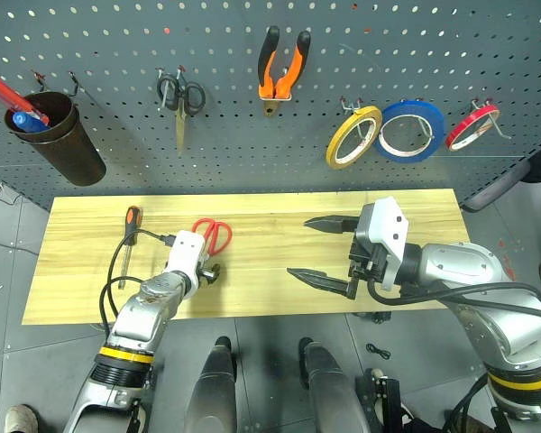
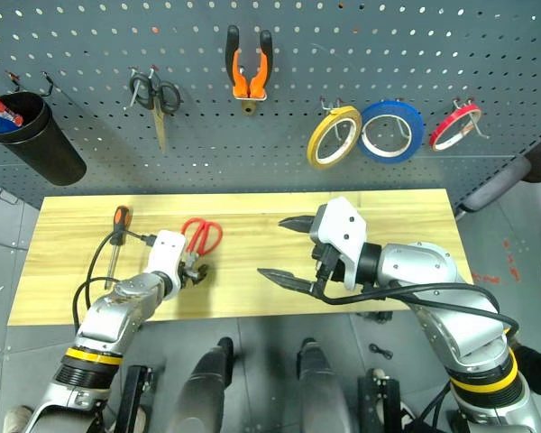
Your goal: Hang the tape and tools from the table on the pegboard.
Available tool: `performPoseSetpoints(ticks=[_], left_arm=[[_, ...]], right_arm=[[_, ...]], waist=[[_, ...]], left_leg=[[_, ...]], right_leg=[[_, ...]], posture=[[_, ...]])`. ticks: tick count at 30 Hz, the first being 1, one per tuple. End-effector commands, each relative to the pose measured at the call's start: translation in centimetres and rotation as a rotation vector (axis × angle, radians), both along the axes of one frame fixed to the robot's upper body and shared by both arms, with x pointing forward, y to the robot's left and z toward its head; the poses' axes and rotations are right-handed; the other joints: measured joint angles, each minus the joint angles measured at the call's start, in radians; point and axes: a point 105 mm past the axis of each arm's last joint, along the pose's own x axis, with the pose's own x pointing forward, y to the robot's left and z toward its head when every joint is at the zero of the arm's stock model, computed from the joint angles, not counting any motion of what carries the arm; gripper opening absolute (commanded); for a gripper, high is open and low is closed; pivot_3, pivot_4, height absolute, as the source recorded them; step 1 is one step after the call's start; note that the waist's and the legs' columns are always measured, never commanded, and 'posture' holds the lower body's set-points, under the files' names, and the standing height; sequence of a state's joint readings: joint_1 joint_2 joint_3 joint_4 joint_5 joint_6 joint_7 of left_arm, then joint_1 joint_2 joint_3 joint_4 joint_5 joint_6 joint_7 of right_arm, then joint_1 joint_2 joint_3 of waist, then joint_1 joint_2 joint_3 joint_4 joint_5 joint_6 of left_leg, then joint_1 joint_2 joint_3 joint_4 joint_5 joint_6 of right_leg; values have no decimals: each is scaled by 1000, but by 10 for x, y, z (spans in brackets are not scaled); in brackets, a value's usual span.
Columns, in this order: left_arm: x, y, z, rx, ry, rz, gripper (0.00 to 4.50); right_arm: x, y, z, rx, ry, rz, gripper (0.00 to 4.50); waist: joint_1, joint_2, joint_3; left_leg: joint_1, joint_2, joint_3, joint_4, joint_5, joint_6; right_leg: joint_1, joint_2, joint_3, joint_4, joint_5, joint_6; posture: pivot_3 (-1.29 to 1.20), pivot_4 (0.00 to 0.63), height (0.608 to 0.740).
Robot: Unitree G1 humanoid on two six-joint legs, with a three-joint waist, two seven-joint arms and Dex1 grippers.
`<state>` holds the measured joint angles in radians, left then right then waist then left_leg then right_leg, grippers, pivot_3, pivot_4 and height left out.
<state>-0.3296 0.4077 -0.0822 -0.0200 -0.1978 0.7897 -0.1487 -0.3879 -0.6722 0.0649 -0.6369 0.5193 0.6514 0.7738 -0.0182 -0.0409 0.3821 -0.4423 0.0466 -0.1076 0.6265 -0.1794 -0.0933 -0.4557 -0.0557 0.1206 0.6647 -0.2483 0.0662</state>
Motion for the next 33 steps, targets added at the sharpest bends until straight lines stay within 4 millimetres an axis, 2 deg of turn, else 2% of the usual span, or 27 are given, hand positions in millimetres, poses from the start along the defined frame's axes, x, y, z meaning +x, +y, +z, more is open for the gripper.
performPoseSetpoints(ticks=[1, 3, 6, 11, 15, 17, 22, 29, 33], left_arm=[[-5, 7, -8, 10, 34, 22, 2443], [-6, 9, -9, 10, 37, 25, 1391], [-8, 14, -9, 13, 41, 38, 140], [-7, 19, -2, 13, 15, 38, 118], [-6, 10, 19, -1, -72, -38, 118], [-10, 4, 37, -18, -158, -91, 118], [-45, -17, 77, -47, -348, -291, 118], [-92, -35, 113, -117, -562, -467, 118], [-100, -33, 131, -162, -654, -439, 118]], right_arm=[[-3, 2, 8, 18, -35, 6, 4500], [-3, 2, 9, 20, -36, 1, 4500], [-1, 2, 8, 20, -37, -3, 4500], [1, 0, 6, 20, -39, -19, 4500], [5, -7, 8, 28, -65, -72, 4500], [8, -13, 11, 35, -99, -116, 4500], [6, -25, 24, 59, -185, -193, 4500], [-9, -33, 44, 122, -262, -217, 4500], [-20, -32, 63, 201, -308, -189, 4500]], waist=[[0, 0, 0], [0, 0, 0], [-1, 0, 0], [-1, 0, 0], [-2, 0, 1], [-1, 0, 4], [-3, 0, 5], [-6, 0, 5], [-9, 0, 5]], left_leg=[[0, 0, 0, 0, 0, 0], [0, 0, 0, 0, 0, 0], [0, 0, 0, 0, 0, 0], [0, 0, 0, 0, 0, 0], [0, 0, 0, 0, 0, 0], [0, 0, 0, 0, 0, 0], [-1, 0, 0, -1, 0, 0], [-1, 0, 0, -1, 0, 0], [-1, 0, 0, -1, 0, 0]], right_leg=[[0, 0, 0, 0, 0, 0], [0, 0, 0, 0, 0, 0], [0, 0, 0, 0, 0, 0], [0, 0, 0, 0, 0, 0], [0, 0, 0, 0, 0, 0], [0, 0, 0, -1, 0, 0], [0, -1, 0, -2, 0, 0], [0, -1, 0, -2, 0, 1], [0, -1, 0, -3, -1, 2]], posture=[[-17, 450, 740], [-17, 450, 740], [-16, 452, 740], [-9, 449, 740], [-14, 444, 740], [-19, 437, 740], [-24, 424, 740], [-33, 416, 740], [-38, 411, 740]])
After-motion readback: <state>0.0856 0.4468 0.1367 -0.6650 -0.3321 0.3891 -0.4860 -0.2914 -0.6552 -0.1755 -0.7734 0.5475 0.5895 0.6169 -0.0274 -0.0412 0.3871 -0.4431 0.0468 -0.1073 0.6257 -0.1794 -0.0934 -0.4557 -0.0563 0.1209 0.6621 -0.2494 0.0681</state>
